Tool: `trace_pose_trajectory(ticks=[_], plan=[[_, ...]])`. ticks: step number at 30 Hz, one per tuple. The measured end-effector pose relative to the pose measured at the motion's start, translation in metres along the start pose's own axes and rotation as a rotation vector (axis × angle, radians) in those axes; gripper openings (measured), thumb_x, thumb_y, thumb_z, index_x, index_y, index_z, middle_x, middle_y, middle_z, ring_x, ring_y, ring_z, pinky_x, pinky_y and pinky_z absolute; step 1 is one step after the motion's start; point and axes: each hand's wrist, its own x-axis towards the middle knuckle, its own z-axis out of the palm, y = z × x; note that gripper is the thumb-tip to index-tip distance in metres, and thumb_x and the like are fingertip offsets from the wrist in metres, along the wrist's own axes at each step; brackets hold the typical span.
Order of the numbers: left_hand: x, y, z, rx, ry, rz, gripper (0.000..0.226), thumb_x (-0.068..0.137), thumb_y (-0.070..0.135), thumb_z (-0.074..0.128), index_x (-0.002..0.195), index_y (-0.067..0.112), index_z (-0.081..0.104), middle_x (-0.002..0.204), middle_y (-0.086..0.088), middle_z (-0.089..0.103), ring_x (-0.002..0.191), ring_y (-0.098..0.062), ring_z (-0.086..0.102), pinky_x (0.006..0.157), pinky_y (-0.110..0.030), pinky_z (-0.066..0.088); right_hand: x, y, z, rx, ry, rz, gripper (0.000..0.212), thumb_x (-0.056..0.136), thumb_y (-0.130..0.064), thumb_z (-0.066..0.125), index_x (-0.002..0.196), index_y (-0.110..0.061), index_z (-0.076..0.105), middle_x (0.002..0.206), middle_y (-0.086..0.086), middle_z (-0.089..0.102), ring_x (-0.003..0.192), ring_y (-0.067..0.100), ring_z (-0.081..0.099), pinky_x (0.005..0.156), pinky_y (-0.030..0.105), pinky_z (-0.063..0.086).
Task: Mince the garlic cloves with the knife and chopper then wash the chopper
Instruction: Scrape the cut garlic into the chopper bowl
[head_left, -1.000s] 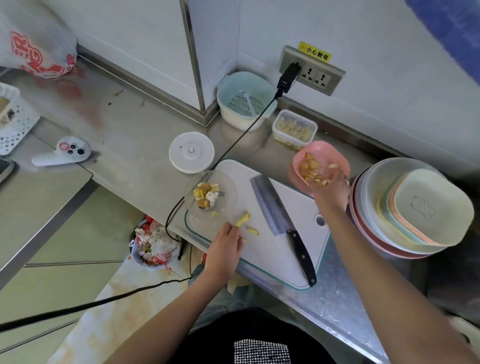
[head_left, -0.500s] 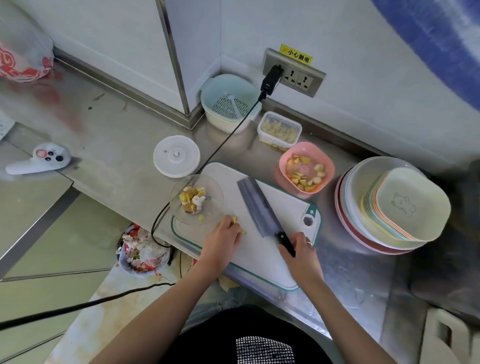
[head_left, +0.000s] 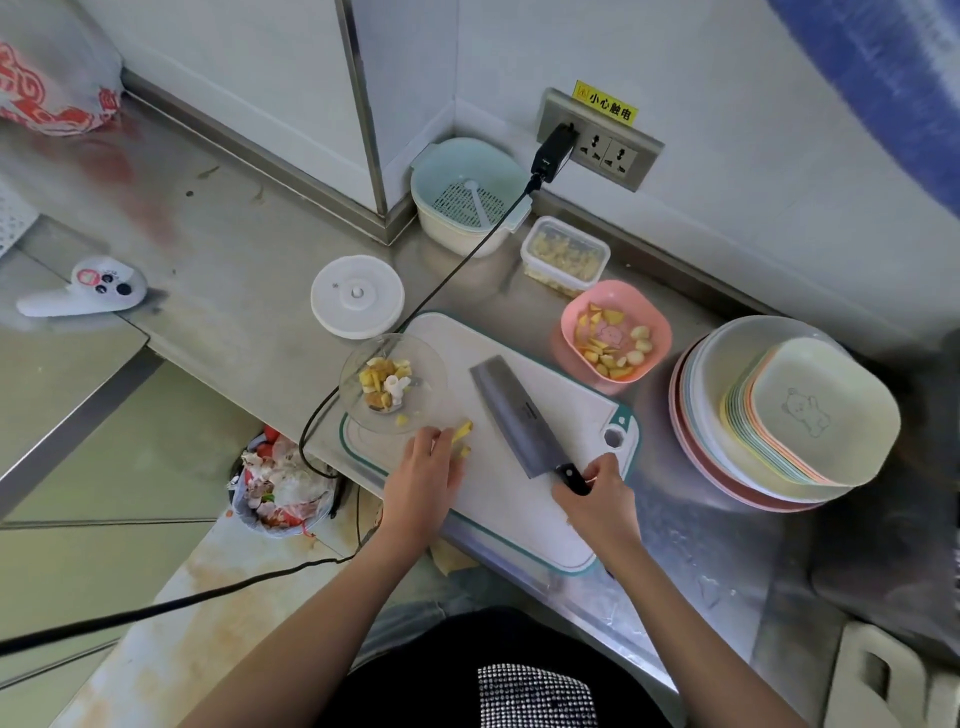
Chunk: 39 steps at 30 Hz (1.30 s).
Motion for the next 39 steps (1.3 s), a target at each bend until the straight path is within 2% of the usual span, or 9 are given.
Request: trace_pose_trajectory(ticks=[2, 5, 8, 13, 17, 23, 28, 32, 39], plan=[[0.006, 0.003, 0.0, -0.04, -0.041, -0.024, 0.029, 0.094, 0.021, 0.058, 0.119, 0.009, 0.061, 0.113, -0.01, 0.057, 0.104, -0.029, 0.056, 0.063, -0.041, 0.052, -0.003, 0.004, -0.005, -0.007, 0.013, 0.005, 0.028, 0.082, -0.029, 0.065, 0.095, -0.018, 0.042, 0.083, 0.001, 0.06, 0.068, 0.021, 0.063, 0.05, 0.027, 0.044], [0.014, 0.006, 0.005, -0.081, -0.052, 0.031, 0.023, 0.094, 0.016, 0.056, 0.114, 0.006, 0.063, 0.108, -0.011, 0.06, 0.102, -0.03, 0.056, 0.074, -0.042, 0.051, -0.008, 0.011, -0.012, -0.044, 0.065, -0.009, 0.021, 0.083, -0.035, 0.063, 0.1, -0.031, 0.052, 0.082, -0.009, 0.063, 0.069, 0.012, 0.06, 0.052, 0.024, 0.04], [0.024, 0.012, 0.009, -0.158, -0.074, 0.074, 0.021, 0.094, 0.018, 0.057, 0.111, 0.007, 0.065, 0.108, -0.01, 0.061, 0.103, -0.029, 0.055, 0.08, -0.039, 0.048, -0.015, 0.019, -0.018, 0.009, 0.122, -0.037, 0.014, 0.084, -0.037, 0.065, 0.093, -0.027, 0.059, 0.08, -0.009, 0.066, 0.071, 0.01, 0.061, 0.054, 0.024, 0.044], [0.04, 0.035, 0.017, -0.194, -0.153, 0.16, 0.019, 0.092, 0.019, 0.06, 0.103, 0.005, 0.066, 0.106, -0.012, 0.06, 0.105, -0.032, 0.055, 0.079, -0.039, 0.045, -0.027, 0.025, -0.027, 0.078, 0.023, -0.106, 0.018, 0.091, -0.024, 0.059, 0.09, -0.017, 0.042, 0.077, 0.005, 0.065, 0.049, 0.015, 0.063, 0.05, 0.035, 0.056], [0.035, 0.042, 0.015, -0.226, -0.138, 0.124, 0.034, 0.092, 0.028, 0.062, 0.121, 0.011, 0.062, 0.121, -0.009, 0.06, 0.114, -0.028, 0.053, 0.088, -0.037, 0.045, -0.037, 0.019, -0.019, -0.007, 0.054, -0.193, 0.022, 0.095, -0.023, 0.053, 0.088, -0.018, 0.033, 0.062, 0.003, 0.052, 0.051, 0.021, 0.05, 0.047, 0.035, 0.042], [0.021, 0.023, 0.01, -0.207, -0.118, 0.087, 0.03, 0.092, 0.019, 0.061, 0.122, 0.013, 0.063, 0.121, -0.008, 0.059, 0.115, -0.027, 0.052, 0.093, -0.039, 0.047, -0.04, 0.005, 0.003, -0.148, 0.02, -0.267, 0.02, 0.1, -0.029, 0.044, 0.093, -0.02, 0.027, 0.063, -0.004, 0.046, 0.052, 0.015, 0.047, 0.043, 0.026, 0.032], [0.025, 0.024, 0.009, -0.272, -0.122, 0.093, 0.02, 0.089, 0.014, 0.065, 0.107, 0.008, 0.069, 0.103, -0.01, 0.064, 0.099, -0.029, 0.058, 0.085, -0.042, 0.05, -0.033, -0.001, 0.019, -0.257, 0.011, -0.288, 0.016, 0.102, -0.031, 0.036, 0.094, -0.025, 0.023, 0.077, 0.003, 0.056, 0.066, 0.024, 0.056, 0.053, 0.034, 0.043], [0.026, 0.026, 0.011, -0.292, -0.098, 0.085, 0.017, 0.086, 0.014, 0.068, 0.1, 0.005, 0.07, 0.095, -0.011, 0.064, 0.091, -0.03, 0.059, 0.078, -0.039, 0.05, -0.025, 0.0, 0.029, -0.455, -0.017, -0.234, 0.013, 0.102, -0.026, 0.035, 0.113, -0.019, 0.033, 0.096, 0.008, 0.062, 0.082, 0.027, 0.062, 0.072, 0.042, 0.055], [0.03, 0.028, 0.013, -0.324, -0.088, 0.072, 0.012, 0.084, 0.015, 0.071, 0.091, 0.005, 0.069, 0.088, -0.011, 0.062, 0.084, -0.031, 0.058, 0.069, -0.042, 0.051, -0.024, 0.0, 0.031, -0.476, -0.024, -0.227, 0.014, 0.103, -0.027, 0.035, 0.114, -0.019, 0.034, 0.093, 0.007, 0.062, 0.079, 0.026, 0.062, 0.07, 0.042, 0.056]])
